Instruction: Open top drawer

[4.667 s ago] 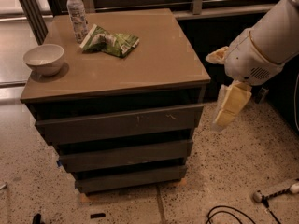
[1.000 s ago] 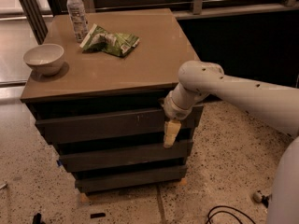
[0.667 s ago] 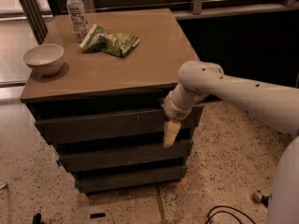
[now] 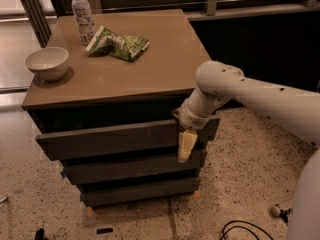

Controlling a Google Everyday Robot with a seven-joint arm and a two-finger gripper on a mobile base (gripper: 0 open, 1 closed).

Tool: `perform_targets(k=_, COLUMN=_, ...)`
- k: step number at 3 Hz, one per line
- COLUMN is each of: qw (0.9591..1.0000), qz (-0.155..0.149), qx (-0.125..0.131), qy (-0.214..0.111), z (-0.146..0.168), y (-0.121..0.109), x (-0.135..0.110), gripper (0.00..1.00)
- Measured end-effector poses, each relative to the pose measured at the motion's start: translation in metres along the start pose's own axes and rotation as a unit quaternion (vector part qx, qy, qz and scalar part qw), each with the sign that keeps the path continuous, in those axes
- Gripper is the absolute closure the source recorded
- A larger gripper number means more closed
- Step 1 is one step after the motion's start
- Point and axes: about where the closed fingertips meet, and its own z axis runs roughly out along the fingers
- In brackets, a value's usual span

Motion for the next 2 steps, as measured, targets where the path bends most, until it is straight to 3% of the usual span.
perform_targets(k=2, qw=0.9978, qz=0.029, qx=-0.059, qy=0.003, z=-0.017, y=0.035, x=-0.003, gripper=0.00)
